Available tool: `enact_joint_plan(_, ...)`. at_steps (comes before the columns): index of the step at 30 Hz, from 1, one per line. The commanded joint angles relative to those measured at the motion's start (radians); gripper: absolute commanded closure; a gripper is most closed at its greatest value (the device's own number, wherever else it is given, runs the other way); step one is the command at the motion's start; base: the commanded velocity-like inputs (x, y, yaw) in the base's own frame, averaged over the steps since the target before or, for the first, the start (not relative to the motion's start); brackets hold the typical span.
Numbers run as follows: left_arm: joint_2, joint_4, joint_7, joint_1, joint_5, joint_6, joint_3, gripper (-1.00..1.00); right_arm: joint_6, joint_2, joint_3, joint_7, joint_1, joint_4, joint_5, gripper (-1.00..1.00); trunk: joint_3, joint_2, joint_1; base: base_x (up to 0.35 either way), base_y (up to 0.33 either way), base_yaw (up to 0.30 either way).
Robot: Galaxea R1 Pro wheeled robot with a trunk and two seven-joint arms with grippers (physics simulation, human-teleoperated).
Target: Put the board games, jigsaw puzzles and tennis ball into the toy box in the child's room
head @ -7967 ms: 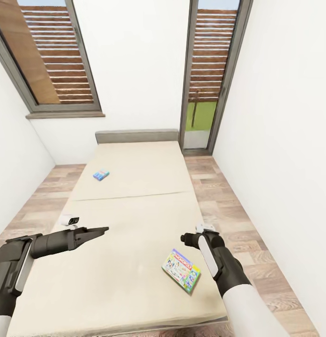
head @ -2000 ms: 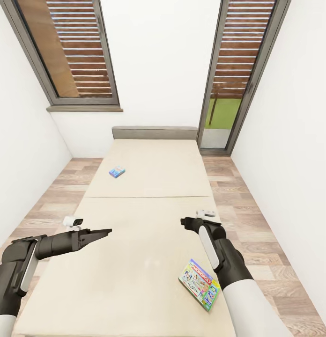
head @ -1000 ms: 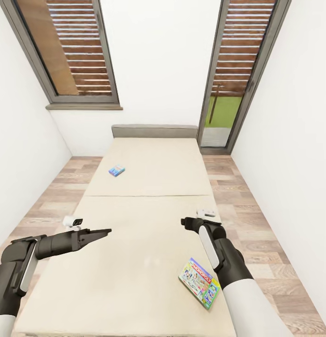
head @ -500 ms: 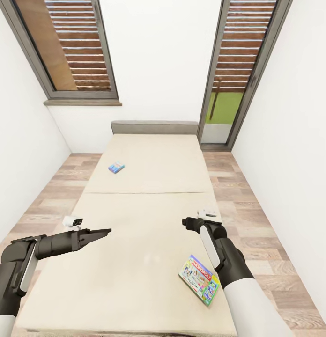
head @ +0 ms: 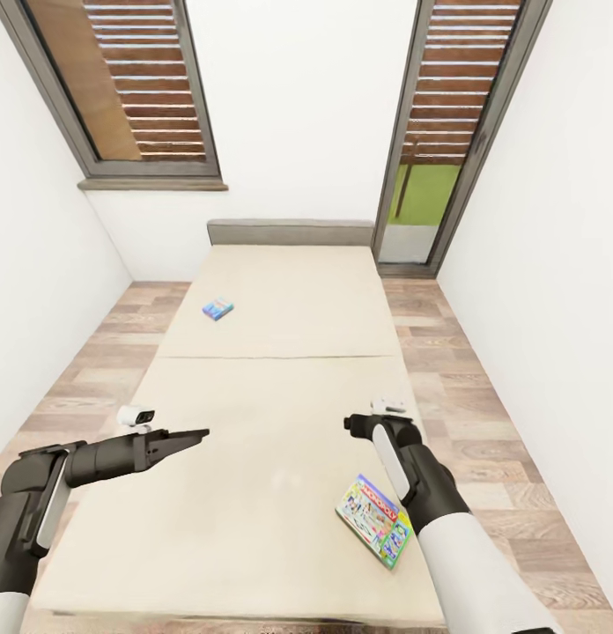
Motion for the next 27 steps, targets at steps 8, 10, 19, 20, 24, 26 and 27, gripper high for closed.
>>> enact_joint_plan(8,0.009,-0.007,-0.004,0.0,0.029,0.011,0.0,-1.0,-0.021,0.0,0.002,-0.011,-0.046,0.089,-0.01,-1.0,-0.015,-0.002,0.0,0.0,0.0,0.0)
enact_joint_plan(10,0.012,-0.01,-0.004,0.002,0.047,0.011,0.0,-1.0,-0.024,0.0,0.002,-0.011,-0.051,0.096,-0.011,-1.0,-0.018,-0.002,0.0,0.0,0.0,0.0)
enact_joint_plan(19,0.031,-0.012,-0.004,0.008,0.095,0.013,0.0,-1.0,-0.026,0.0,0.002,-0.012,-0.068,0.113,-0.011,-1.0,-0.033,-0.002,0.0,0.0,0.0,0.0)
enact_joint_plan(20,0.034,-0.012,-0.004,0.009,0.096,0.013,0.0,-1.0,-0.026,-0.001,0.002,-0.012,-0.072,0.118,-0.011,-1.0,-0.035,-0.002,0.0,0.0,0.0,0.0)
enact_joint_plan(24,0.041,-0.012,-0.004,0.011,0.101,0.013,0.0,-1.0,-0.038,-0.003,0.002,-0.012,-0.104,0.181,-0.012,-1.0,-0.041,-0.002,0.0,0.0,0.0,0.0)
enact_joint_plan(26,0.042,-0.012,-0.004,0.012,0.102,0.013,0.0,-1.0,-0.051,-0.004,0.002,-0.012,-0.117,0.21,-0.012,-1.0,-0.044,-0.002,0.0,0.0,0.0,0.0)
enact_joint_plan(27,0.042,-0.012,-0.004,0.012,0.102,0.013,0.0,-1.0,-0.06,-0.004,0.002,-0.012,-0.123,0.225,-0.011,-1.0,-0.046,-0.002,0.0,0.0,0.0,0.0)
